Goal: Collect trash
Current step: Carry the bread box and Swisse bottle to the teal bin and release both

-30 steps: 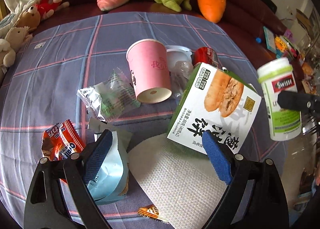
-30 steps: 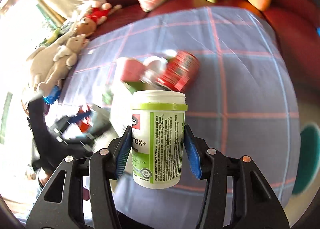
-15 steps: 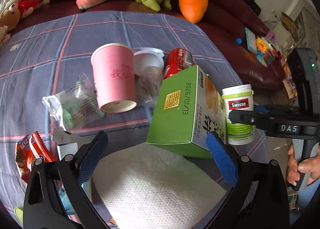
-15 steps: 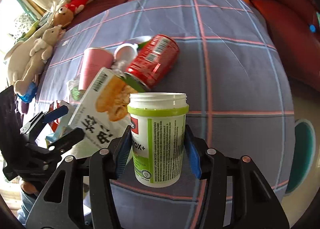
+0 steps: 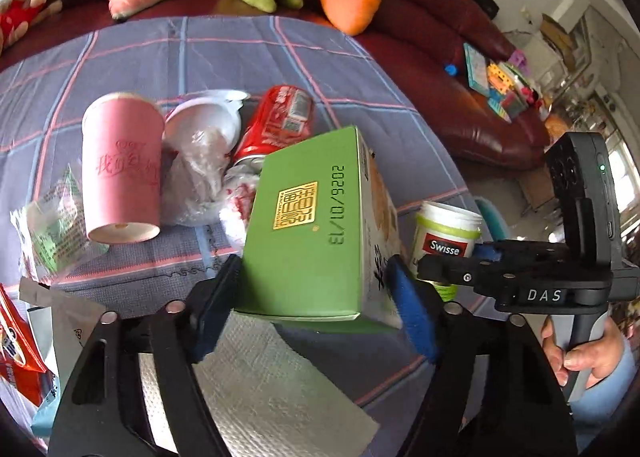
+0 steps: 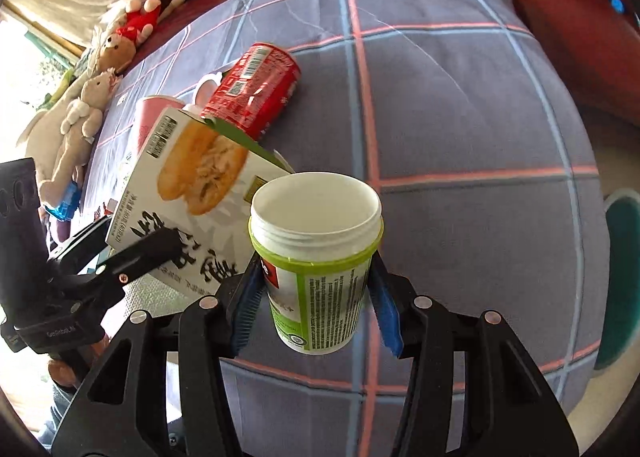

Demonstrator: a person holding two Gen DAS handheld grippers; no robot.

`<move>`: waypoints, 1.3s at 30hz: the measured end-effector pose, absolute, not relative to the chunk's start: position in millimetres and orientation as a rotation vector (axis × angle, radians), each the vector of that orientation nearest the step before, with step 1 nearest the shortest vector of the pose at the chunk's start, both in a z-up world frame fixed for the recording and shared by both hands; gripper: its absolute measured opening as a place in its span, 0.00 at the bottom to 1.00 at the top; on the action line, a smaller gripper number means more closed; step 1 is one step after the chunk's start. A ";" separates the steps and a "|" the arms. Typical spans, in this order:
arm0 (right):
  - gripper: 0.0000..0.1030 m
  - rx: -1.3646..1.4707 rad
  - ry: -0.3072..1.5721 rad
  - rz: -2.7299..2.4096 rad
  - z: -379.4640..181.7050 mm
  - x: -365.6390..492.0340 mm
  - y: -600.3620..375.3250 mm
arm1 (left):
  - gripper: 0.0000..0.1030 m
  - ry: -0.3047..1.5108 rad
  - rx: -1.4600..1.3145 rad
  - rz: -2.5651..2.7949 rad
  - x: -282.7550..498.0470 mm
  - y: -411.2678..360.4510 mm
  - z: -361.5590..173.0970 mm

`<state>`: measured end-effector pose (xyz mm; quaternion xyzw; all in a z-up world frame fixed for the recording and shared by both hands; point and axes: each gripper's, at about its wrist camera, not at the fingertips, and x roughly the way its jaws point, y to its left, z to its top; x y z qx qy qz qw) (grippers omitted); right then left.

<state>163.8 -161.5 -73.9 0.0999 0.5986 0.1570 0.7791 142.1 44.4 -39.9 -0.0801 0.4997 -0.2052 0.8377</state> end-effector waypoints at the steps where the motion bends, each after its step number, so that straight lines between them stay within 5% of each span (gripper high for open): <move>1: 0.47 0.225 1.289 0.332 -72.4 160.9 -168.6 | 0.67 1.050 -0.156 -0.431 140.6 39.7 -36.4; 14: 0.47 0.371 1.148 0.255 -41.0 122.8 -269.3 | 0.64 0.954 0.011 -0.333 114.2 -13.2 8.1; 23: 0.47 0.462 0.986 0.101 -6.7 87.3 -381.8 | 0.64 0.908 0.136 -0.482 110.4 -124.0 29.7; 39: 0.47 0.625 0.936 -0.149 -40.1 22.9 -548.5 | 0.65 0.996 0.351 -0.698 113.6 -348.0 -26.4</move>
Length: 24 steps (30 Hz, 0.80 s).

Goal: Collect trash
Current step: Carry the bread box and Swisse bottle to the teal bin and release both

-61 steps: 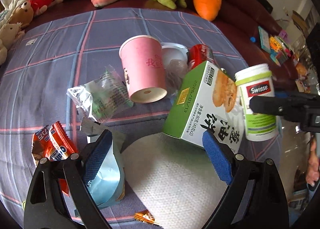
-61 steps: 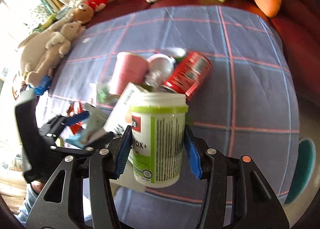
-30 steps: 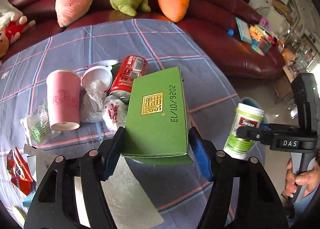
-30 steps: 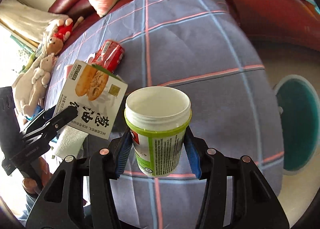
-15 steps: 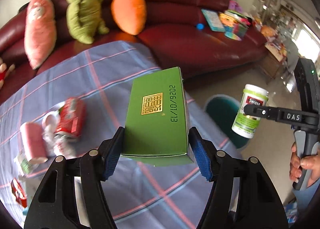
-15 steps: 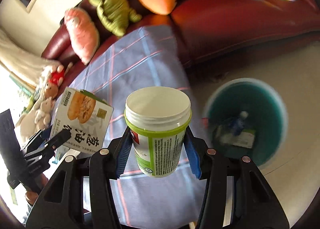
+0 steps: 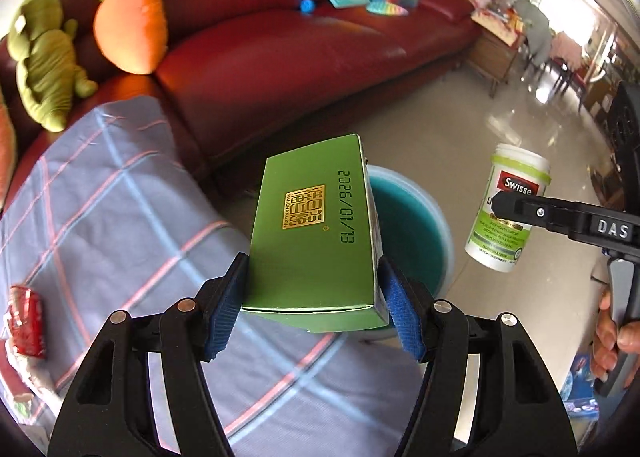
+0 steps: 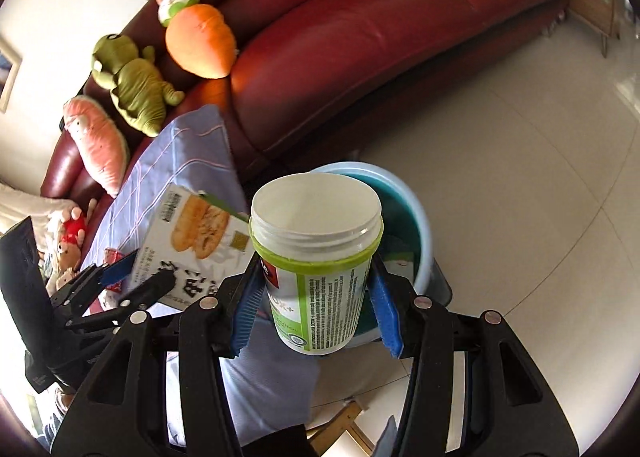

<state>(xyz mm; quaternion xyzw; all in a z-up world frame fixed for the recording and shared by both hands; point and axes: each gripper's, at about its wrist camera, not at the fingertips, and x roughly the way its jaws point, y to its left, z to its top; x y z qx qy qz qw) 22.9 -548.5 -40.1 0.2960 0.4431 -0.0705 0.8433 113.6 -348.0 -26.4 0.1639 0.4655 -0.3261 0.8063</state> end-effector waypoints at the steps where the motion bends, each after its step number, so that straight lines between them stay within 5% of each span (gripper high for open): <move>1: 0.47 0.626 0.933 -0.154 -41.7 22.8 -552.7 | 0.65 1.005 0.353 -0.702 114.4 -355.3 -31.0; 10: 0.47 0.629 0.948 -0.156 -52.9 31.4 -559.1 | 0.77 1.065 0.381 -0.708 108.8 -376.6 -62.0; 24: 0.47 0.547 1.015 -0.168 -52.2 53.4 -532.5 | 0.92 1.097 0.300 -0.669 109.5 -309.4 -61.9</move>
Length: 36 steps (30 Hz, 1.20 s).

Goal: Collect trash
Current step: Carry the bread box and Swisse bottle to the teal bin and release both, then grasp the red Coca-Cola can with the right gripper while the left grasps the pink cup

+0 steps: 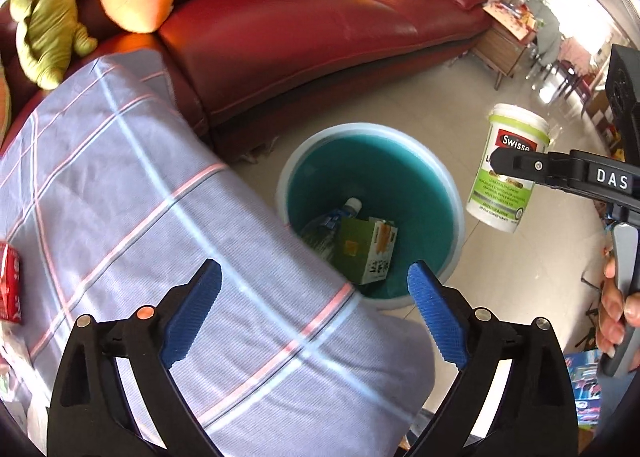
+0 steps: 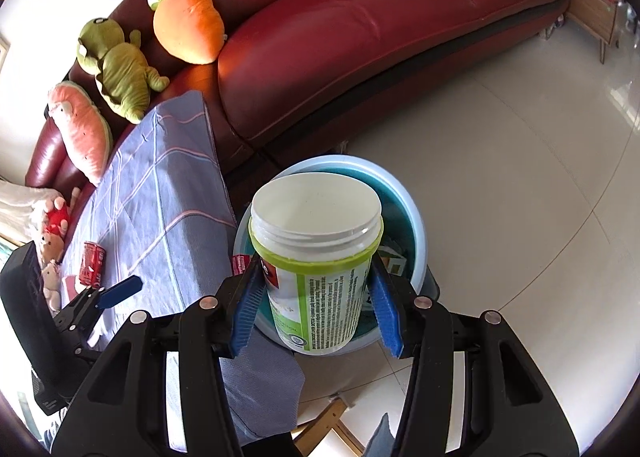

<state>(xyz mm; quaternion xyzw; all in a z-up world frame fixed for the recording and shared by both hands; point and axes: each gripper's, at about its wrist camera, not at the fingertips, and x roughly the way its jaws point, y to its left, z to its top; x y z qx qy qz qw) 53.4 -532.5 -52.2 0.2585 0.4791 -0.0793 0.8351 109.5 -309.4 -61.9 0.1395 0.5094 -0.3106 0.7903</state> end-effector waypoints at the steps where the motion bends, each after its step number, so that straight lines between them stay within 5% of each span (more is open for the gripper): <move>1: 0.47 0.543 1.022 -0.164 -52.7 56.9 -530.6 | 0.92 1.098 0.286 -0.661 110.7 -302.3 -61.1; 5: 0.48 0.537 1.074 -0.136 -62.0 72.7 -513.9 | 0.92 1.105 0.228 -0.639 115.5 -274.6 -56.4; 8: 0.68 0.525 1.086 -0.139 -62.6 80.1 -504.2 | 0.93 1.105 0.201 -0.623 121.2 -259.2 -53.2; 15: 0.82 0.499 1.112 -0.171 -55.8 78.2 -491.7 | 0.93 1.122 0.157 -0.610 122.3 -239.8 -48.8; 36: 0.83 0.281 1.180 -0.042 -23.3 94.6 -344.7 | 0.94 1.042 0.037 -0.483 105.6 -106.6 -12.6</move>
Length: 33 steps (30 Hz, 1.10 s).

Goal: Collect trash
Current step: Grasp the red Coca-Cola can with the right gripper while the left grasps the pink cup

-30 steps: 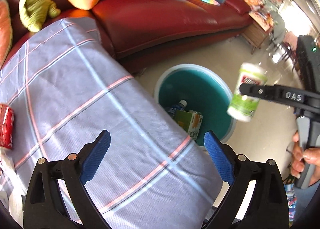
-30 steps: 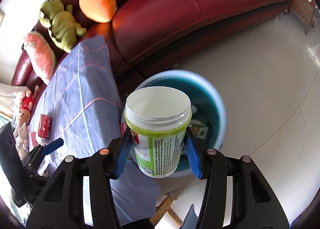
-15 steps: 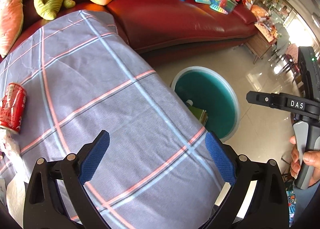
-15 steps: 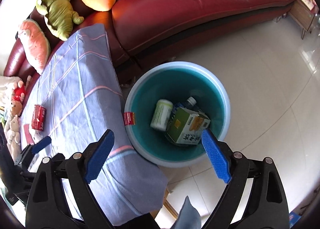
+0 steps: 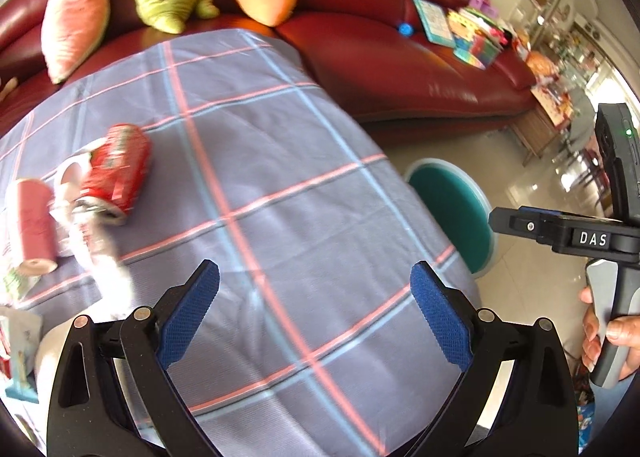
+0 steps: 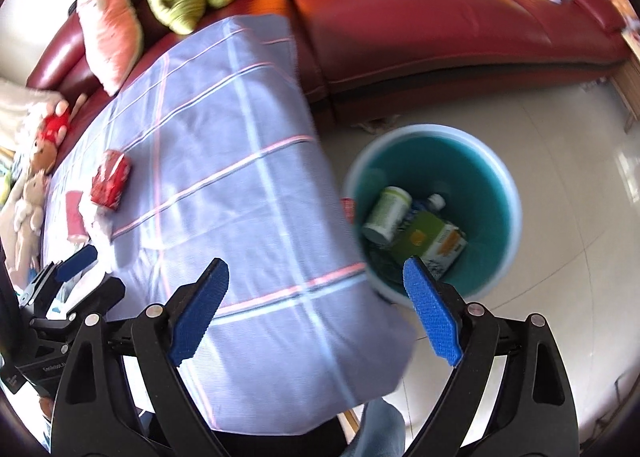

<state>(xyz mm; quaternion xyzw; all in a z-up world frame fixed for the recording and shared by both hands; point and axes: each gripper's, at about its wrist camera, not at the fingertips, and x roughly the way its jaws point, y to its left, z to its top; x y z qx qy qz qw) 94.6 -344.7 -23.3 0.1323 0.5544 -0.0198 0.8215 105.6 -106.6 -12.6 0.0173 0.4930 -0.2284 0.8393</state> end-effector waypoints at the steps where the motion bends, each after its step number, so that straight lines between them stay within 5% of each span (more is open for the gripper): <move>1: 0.82 0.273 1.184 -0.032 -22.7 96.6 -336.4 | 0.94 1.036 0.029 -0.470 106.0 -95.5 -10.2; 21: 0.83 0.051 1.281 0.179 -21.6 190.9 -141.2 | 0.94 1.030 -0.125 -0.151 149.1 126.3 -8.8; 33: 0.80 0.105 1.331 0.226 -51.3 284.3 -77.6 | 0.94 1.091 -0.156 -0.087 200.6 165.9 -42.4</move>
